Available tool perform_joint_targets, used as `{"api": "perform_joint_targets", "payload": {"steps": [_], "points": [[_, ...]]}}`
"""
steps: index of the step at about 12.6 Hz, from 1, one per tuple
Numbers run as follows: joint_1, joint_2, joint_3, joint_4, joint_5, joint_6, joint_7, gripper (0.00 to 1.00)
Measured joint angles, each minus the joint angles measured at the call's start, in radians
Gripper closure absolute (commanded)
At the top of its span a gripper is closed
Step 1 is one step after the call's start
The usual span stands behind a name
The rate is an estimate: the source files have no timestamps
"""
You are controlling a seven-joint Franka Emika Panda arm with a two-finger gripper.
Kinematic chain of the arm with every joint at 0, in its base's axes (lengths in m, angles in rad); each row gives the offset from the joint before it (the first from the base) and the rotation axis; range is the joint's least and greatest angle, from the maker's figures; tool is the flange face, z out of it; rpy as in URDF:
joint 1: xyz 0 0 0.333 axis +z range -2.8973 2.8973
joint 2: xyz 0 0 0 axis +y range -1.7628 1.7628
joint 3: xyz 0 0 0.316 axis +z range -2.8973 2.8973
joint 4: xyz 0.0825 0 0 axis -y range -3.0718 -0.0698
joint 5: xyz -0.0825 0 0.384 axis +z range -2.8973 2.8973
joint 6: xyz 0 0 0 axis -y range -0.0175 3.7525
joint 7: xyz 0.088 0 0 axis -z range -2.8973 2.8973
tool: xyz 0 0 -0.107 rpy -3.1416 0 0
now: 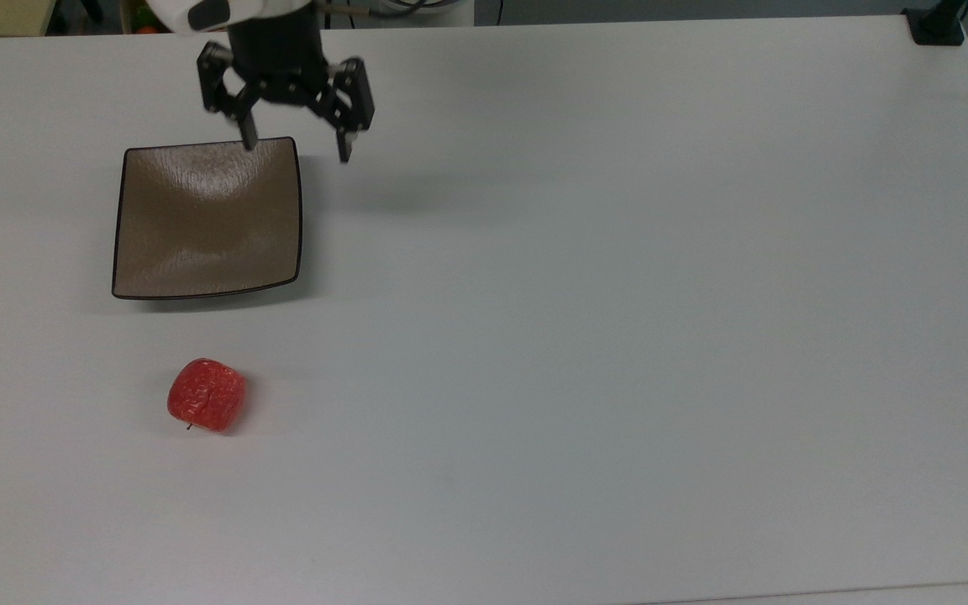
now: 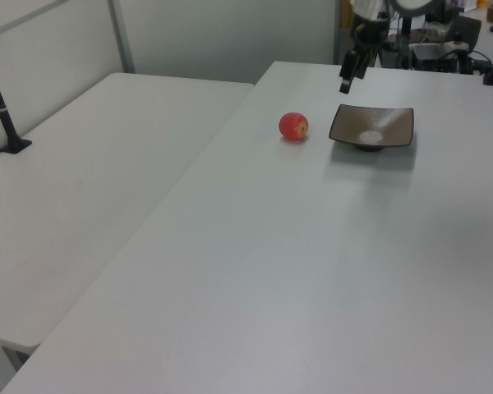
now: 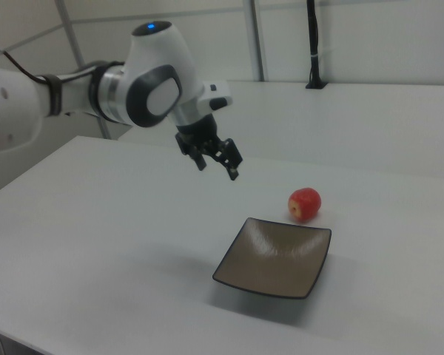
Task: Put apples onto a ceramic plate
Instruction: 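Move the open gripper down over the red apple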
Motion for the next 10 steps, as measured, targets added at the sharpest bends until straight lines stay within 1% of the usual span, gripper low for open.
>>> {"api": "perform_joint_targets", "payload": {"steps": [2, 4, 7, 8, 10], "points": [[-0.007, 0.093, 0.0, 0.041, -0.023, 0.093, 0.0, 0.0], [-0.022, 0.187, -0.002, 0.134, -0.026, 0.11, 0.0, 0.0], [-0.057, 0.293, -0.005, 0.26, -0.028, 0.119, 0.0, 0.0], [-0.063, 0.324, -0.009, 0.282, -0.028, 0.152, 0.002, 0.0], [-0.065, 0.385, -0.022, 0.296, -0.077, 0.232, 0.04, 0.0]]}}
